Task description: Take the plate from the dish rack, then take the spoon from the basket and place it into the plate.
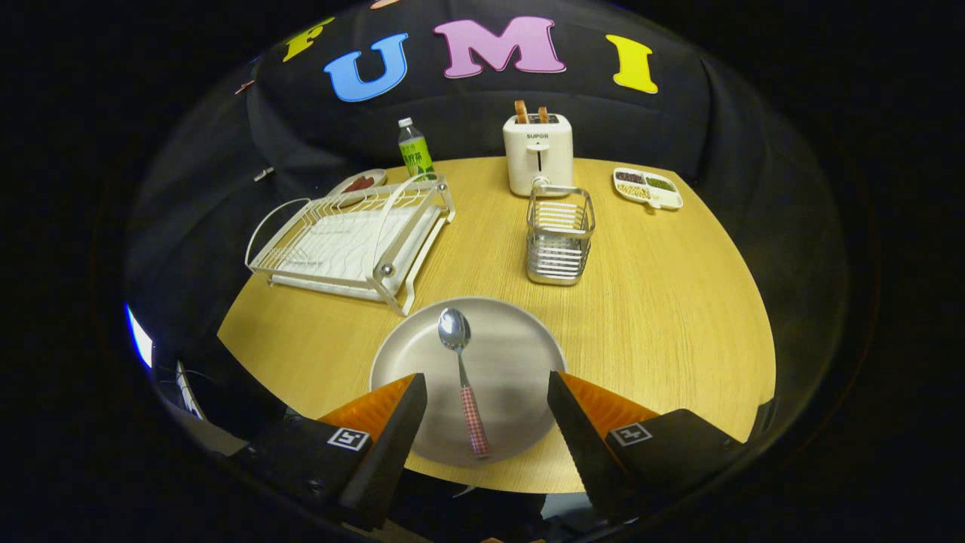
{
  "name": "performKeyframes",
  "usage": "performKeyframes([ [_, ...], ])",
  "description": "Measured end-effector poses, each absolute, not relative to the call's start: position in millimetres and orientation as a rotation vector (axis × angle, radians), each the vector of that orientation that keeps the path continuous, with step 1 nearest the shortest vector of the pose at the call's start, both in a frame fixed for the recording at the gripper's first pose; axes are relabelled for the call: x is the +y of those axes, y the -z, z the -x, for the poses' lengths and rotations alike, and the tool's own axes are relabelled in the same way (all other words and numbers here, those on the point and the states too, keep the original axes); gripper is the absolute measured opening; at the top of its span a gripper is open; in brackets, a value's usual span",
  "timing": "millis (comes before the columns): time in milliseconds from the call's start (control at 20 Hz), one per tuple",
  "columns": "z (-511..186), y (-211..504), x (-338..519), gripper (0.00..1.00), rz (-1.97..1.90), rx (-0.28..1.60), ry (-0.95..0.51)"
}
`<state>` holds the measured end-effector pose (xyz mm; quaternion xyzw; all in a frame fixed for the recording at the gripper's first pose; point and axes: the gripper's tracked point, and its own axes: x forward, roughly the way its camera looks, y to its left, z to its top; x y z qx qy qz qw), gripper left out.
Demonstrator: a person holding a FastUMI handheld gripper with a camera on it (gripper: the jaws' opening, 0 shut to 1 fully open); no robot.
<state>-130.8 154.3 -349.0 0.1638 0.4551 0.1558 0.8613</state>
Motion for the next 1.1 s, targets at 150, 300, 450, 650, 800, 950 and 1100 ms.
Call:
performKeyframes([
  [150, 93.9, 311.2, 133.3, 0.99, -0.325, 0.841, -0.300],
  [300, 54.3, 259.5, 108.9, 0.99, -0.291, 0.703, -0.281],
  [450, 23.9, 207.2, 83.3, 0.99, -0.269, 0.571, -0.261],
  [650, 0.0, 150.0, 51.2, 0.99, -0.257, 0.444, -0.254],
  [800, -10.8, 112.1, 25.3, 0.99, -0.283, 0.363, -0.237],
  [950, -17.1, 83.6, -2.5, 0.98, -0.256, 0.270, -0.218],
  [1100, -20.0, 67.7, -20.7, 0.98, -0.226, 0.218, -0.209],
])
